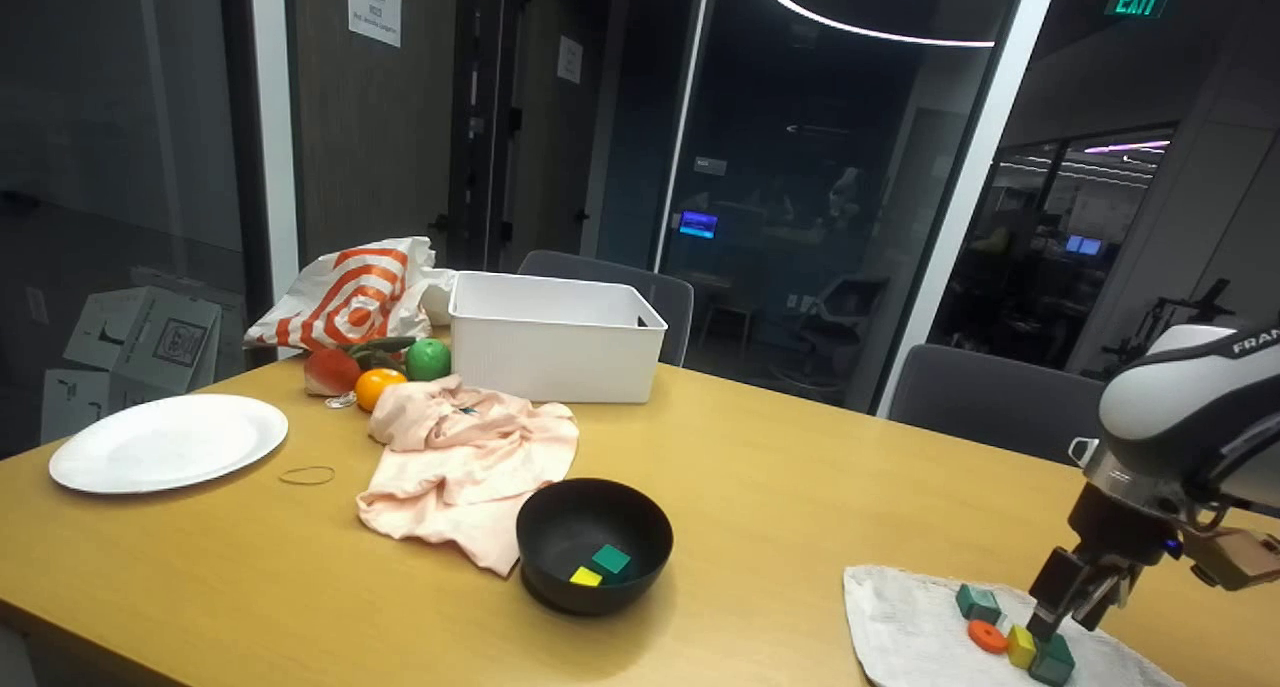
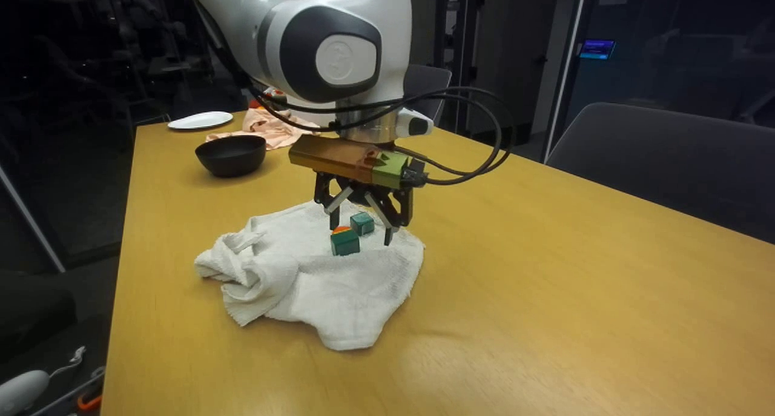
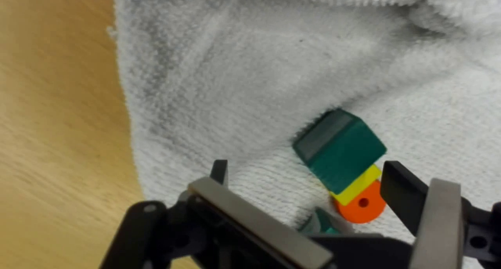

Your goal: Unfold the white towel on the table

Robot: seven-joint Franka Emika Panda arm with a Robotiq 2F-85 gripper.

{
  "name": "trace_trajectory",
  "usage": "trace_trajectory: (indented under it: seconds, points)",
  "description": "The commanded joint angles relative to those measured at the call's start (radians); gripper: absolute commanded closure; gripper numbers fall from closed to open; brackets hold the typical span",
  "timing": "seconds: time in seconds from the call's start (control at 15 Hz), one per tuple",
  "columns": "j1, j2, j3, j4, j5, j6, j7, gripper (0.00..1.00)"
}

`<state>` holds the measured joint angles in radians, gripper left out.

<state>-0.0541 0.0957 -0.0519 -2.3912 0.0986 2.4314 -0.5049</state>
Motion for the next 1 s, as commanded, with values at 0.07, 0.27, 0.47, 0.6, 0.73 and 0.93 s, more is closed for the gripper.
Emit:
trace_trajectory:
  seconds: [0.07,0.27,0.47,0.6,0.73,0.93]
  points:
    - [-0.017,0.005,-0.013,-0.011,-0.058,0.069,0.172,0.00]
    - [-0.027,0.026,-0.006,0.012,0.030,0.040,0.254,0.00]
    - [-0.022,0.043,-0.007,0.008,0.076,0.115,0.349,0.00]
    - [-0.025,0.049,-0.003,0.019,0.125,0.110,0.387,0.00]
    - [-0.025,0.056,-0.006,0.024,0.140,0.131,0.434,0.00]
    - [-0.022,0.078,-0.008,0.024,0.137,0.172,0.505,0.00]
